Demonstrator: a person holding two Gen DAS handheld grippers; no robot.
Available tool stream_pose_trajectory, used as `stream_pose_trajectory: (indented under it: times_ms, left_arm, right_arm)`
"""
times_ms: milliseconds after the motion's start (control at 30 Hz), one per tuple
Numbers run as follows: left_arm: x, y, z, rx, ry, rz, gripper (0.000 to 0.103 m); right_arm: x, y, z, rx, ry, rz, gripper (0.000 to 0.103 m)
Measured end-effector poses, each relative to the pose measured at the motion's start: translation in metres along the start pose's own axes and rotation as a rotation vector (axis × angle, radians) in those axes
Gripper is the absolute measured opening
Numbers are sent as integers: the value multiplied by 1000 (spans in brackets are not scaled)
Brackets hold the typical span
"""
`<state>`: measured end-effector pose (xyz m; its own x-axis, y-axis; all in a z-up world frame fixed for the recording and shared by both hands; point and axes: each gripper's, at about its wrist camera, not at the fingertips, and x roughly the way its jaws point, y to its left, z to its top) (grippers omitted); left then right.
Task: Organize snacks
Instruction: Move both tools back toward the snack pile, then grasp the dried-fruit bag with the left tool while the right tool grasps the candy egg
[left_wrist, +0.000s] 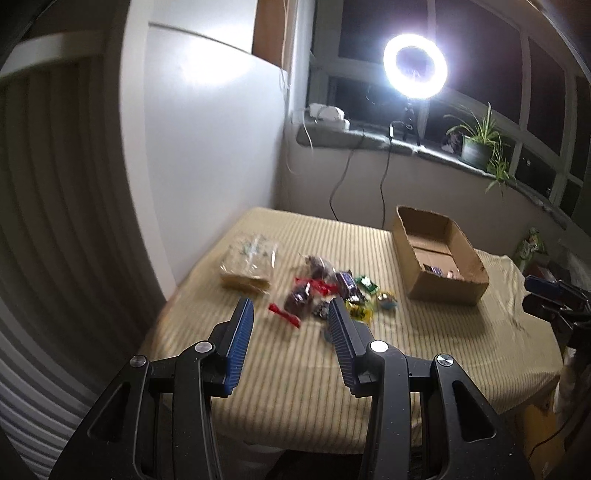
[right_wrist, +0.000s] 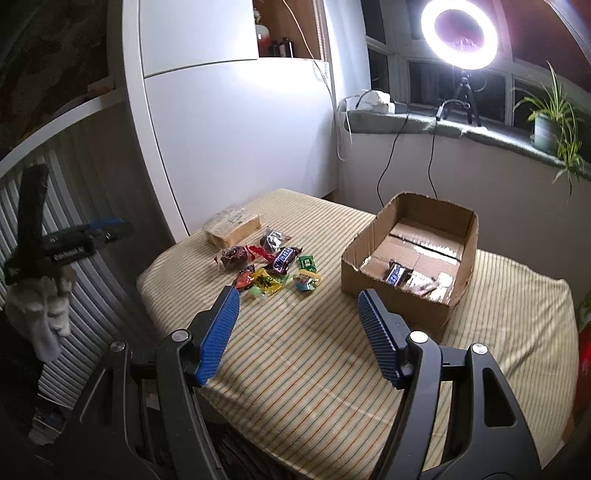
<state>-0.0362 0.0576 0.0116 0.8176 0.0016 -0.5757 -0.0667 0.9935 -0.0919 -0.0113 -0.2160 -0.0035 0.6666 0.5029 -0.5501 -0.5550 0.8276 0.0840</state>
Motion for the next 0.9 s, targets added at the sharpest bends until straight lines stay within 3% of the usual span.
stream_pose_trajectory:
  times_ms: [233, 667, 900]
  left_arm:
    - [29, 9, -5, -19, 67, -50, 41]
    - [137, 13, 5, 20, 224, -144, 41]
    - [161, 12, 6, 77, 254, -169, 41]
  right_arm:
    - [36, -1, 0, 28, 79, 13, 70]
    - [143, -10, 6, 72, 214, 38, 69]
    - [191, -8, 7, 84, 261, 15, 60]
